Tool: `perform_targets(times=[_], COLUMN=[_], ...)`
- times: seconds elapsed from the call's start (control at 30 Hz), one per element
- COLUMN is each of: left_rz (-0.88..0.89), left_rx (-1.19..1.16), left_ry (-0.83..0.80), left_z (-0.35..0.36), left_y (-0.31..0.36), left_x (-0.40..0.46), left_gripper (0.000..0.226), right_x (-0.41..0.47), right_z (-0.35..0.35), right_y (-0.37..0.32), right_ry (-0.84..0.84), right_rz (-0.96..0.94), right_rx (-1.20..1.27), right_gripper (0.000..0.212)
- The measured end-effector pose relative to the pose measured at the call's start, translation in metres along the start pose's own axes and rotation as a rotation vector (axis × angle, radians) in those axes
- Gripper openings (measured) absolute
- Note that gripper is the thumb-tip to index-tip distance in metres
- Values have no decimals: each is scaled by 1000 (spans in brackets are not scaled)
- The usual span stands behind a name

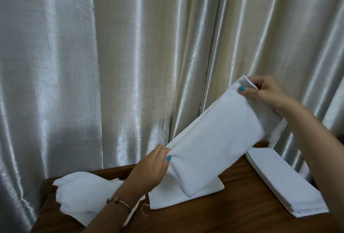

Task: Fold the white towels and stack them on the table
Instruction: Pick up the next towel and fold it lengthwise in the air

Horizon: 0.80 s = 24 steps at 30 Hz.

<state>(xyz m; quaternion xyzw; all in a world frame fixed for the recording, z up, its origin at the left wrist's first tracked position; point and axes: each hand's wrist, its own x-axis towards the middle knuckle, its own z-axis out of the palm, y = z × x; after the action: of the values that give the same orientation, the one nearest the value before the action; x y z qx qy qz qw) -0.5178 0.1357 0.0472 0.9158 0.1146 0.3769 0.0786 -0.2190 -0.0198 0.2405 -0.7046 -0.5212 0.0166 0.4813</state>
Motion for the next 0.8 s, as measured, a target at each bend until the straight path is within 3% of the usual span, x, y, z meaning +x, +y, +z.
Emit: perform_targets(times=[0.1, 0.23, 0.33, 0.4, 0.5, 0.6, 0.73, 0.8], left_rz=[-17, -407, -368, -438, -745, -1028, -1271, -1406], left_rx=[14, -211, -152, -184, -522, -769, -798, -993], left_ry=[-30, -73, -69, -41, 102, 213, 153, 45], left_z=[-2, -4, -7, -5, 3, 11, 24, 31], left_y=[-10, -16, -18, -19, -18, -21, -27, -34], left_x=[0, -2, 1, 0, 2, 13, 19, 17], left_gripper=[18, 33, 18, 15, 24, 48, 54, 50], right_x=[-5, -9, -15, -21, -33, -43, -51, -53], right_z=[3, 10, 23, 34, 49, 64, 74, 79], right_y=[12, 21, 30, 37, 48, 57, 79, 94], right_ry=[21, 33, 43, 49, 73, 71, 7, -12], right_rz=[-17, -77, -82, -74, -15, 110, 294, 369], right_rx=[37, 20, -31, -58, -63, -11, 43, 71], right_gripper=[12, 18, 19, 22, 26, 18, 22, 24])
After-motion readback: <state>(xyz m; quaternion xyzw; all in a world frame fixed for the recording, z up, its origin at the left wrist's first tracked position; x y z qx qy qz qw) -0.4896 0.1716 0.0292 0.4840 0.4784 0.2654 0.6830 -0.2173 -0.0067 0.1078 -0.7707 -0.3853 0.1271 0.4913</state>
